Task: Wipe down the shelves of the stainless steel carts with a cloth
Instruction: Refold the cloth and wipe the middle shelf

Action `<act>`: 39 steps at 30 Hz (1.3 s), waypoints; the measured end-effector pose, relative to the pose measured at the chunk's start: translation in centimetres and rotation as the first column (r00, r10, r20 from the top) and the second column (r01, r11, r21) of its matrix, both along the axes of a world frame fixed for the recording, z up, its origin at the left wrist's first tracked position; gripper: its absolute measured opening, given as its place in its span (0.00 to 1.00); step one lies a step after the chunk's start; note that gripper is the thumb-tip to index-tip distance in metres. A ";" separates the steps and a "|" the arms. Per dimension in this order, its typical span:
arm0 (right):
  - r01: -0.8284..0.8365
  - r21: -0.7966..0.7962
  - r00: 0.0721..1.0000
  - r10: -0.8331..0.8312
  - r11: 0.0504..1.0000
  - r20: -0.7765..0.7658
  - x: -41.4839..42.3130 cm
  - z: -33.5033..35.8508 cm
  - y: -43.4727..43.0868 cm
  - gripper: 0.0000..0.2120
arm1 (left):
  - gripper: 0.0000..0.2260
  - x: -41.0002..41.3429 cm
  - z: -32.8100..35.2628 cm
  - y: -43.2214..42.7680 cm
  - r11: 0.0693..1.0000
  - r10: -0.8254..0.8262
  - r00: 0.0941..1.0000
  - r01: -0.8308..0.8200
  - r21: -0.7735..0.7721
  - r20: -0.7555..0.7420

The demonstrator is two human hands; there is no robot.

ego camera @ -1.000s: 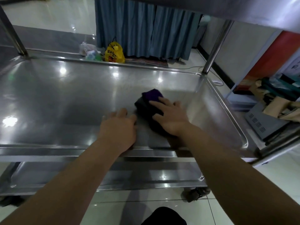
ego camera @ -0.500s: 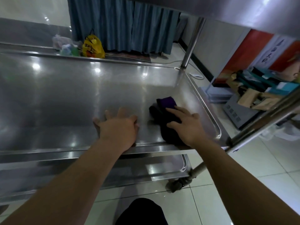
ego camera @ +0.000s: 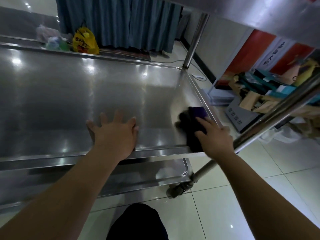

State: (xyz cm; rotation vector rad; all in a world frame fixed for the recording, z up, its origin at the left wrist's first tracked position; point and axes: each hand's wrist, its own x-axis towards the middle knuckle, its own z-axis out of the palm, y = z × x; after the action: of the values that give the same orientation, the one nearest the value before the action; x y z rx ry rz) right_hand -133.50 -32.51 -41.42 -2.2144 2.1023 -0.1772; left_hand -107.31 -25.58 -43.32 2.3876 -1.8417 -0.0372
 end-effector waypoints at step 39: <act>-0.029 -0.070 0.997 0.024 0.997 -0.076 1.1 -0.3 -4.5 0.24 | 0.15 0.5 -0.6 -0.1 0.954 -0.238 0.965 0.211 -0.213 -0.113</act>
State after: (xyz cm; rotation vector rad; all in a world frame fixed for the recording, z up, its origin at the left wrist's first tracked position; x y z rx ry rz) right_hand -132.40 -37.02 -41.70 -2.3231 2.1350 -0.1726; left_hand -106.81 -25.67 -43.88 1.9833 -1.9418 -0.0361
